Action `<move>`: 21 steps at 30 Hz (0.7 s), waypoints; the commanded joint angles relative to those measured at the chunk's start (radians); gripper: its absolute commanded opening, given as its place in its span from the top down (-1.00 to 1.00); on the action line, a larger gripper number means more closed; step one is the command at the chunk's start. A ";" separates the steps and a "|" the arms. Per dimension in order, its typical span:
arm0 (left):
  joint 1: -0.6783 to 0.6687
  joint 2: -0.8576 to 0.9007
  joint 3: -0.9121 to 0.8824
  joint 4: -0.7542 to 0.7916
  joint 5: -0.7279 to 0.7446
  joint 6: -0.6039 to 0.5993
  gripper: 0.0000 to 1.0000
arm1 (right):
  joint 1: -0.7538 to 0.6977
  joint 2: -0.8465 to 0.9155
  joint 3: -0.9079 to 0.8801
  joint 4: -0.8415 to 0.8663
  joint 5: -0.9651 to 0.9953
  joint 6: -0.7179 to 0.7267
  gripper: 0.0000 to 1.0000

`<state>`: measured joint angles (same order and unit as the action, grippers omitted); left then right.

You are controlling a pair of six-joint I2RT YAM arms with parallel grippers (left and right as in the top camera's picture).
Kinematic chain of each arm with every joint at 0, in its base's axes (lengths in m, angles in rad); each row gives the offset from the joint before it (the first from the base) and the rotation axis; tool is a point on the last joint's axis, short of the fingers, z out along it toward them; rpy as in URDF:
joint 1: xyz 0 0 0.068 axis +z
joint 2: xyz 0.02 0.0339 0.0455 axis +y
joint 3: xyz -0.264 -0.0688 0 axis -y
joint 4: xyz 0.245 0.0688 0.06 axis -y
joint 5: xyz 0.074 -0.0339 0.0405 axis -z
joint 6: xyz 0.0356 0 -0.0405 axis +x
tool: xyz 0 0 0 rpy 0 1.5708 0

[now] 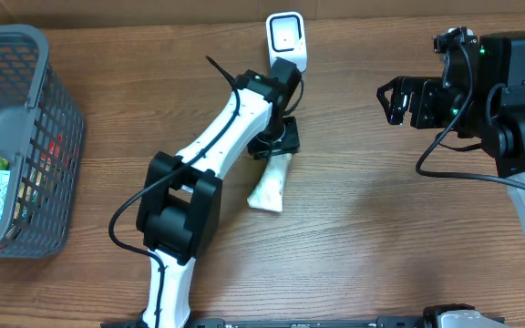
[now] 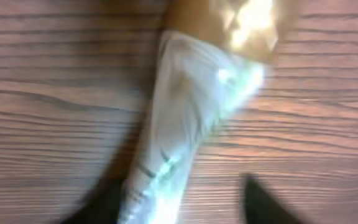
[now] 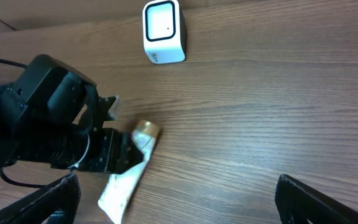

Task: Scan the item barcode
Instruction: 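Place the white tube on the table center and release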

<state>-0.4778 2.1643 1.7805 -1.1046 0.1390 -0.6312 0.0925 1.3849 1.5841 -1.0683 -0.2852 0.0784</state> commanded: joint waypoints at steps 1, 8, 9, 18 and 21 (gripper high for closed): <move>0.006 -0.007 0.018 0.021 0.019 -0.001 -0.86 | 0.002 0.003 0.020 0.000 -0.005 0.003 -1.00; 0.174 -0.040 0.390 -0.201 0.016 0.156 -0.99 | 0.002 0.003 0.020 0.000 -0.005 0.003 -1.00; 0.208 -0.047 0.461 -0.243 0.015 0.174 -0.99 | 0.002 0.003 0.020 0.000 -0.005 0.003 -1.00; 0.669 -0.118 1.096 -0.585 0.032 0.303 -1.00 | 0.002 0.003 0.020 0.001 -0.005 0.003 -1.00; 0.823 -0.162 1.094 -0.585 0.061 0.311 -1.00 | 0.002 0.003 0.020 0.000 -0.005 0.003 -1.00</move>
<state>0.2600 2.0495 2.8517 -1.6779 0.1627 -0.3801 0.0925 1.3853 1.5841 -1.0710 -0.2848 0.0784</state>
